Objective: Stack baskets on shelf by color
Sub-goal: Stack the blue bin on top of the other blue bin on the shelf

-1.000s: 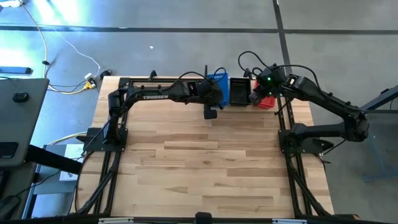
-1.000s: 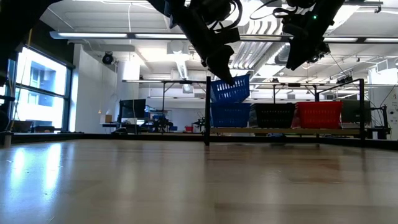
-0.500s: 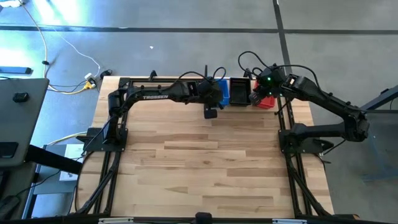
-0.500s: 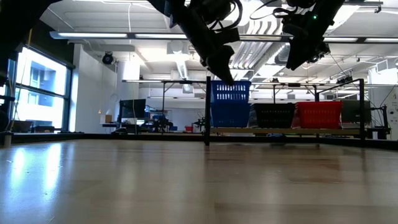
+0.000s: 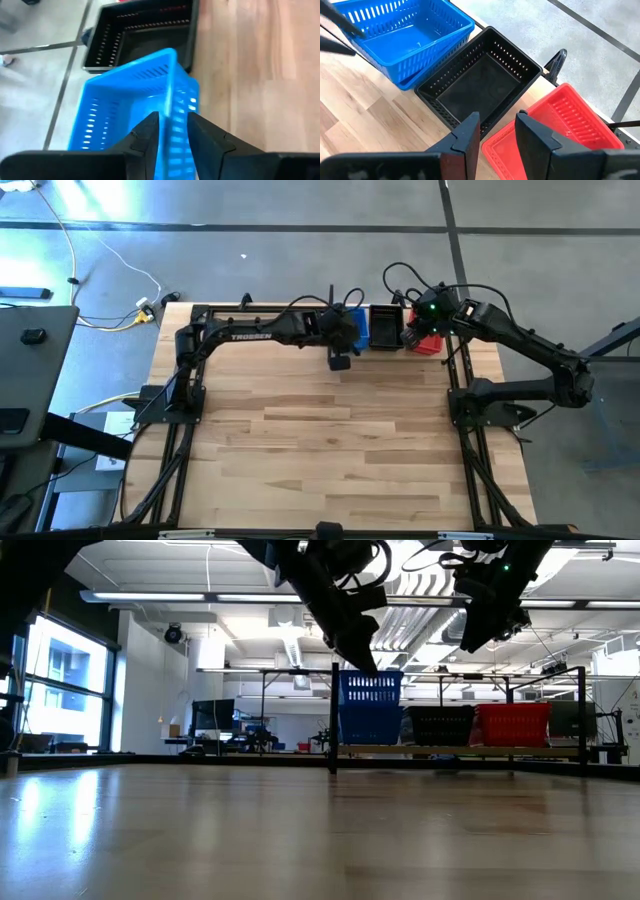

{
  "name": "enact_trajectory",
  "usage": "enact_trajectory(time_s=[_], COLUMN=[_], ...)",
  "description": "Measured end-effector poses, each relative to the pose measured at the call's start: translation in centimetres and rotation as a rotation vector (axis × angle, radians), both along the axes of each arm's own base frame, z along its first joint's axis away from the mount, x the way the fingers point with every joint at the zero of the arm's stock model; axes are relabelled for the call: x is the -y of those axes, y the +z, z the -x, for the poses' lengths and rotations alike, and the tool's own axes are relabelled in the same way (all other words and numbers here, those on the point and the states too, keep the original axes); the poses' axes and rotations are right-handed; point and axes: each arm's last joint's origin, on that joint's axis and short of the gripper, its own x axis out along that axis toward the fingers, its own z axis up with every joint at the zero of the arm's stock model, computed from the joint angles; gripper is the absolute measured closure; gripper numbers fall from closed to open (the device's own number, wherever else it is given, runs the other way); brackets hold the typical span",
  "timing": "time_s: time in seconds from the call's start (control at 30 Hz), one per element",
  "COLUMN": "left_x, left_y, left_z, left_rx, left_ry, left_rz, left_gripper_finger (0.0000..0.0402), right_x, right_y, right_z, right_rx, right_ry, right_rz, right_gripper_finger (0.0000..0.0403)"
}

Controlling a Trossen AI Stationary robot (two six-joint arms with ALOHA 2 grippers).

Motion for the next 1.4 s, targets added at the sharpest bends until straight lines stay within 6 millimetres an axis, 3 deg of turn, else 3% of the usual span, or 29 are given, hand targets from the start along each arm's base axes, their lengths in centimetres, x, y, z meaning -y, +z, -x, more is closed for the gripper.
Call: enact_trajectory(time_s=[0.73, 1.17, 1.4], left_x=[0.4, 0.6, 0.3], left_y=[0.2, -0.1, -2.4], left_z=[-0.3, -0.2, -0.8], left_rx=[-0.034, -0.03, -0.083], left_ry=[0.002, -0.029, -0.031], left_rz=[-0.12, -0.04, -0.013], left_gripper_finger=[0.0397, 0.0369, 0.035], right_x=[0.0, 0.0, 0.0], right_y=[0.0, 0.0, 0.0], right_z=[0.0, 0.0, 0.0], right_rx=[-0.006, -0.006, -0.006], right_ry=[0.0, 0.0, 0.0], right_rz=[-0.004, -0.004, -0.004], right_gripper_finger=[0.0292, 0.0292, 0.0292])
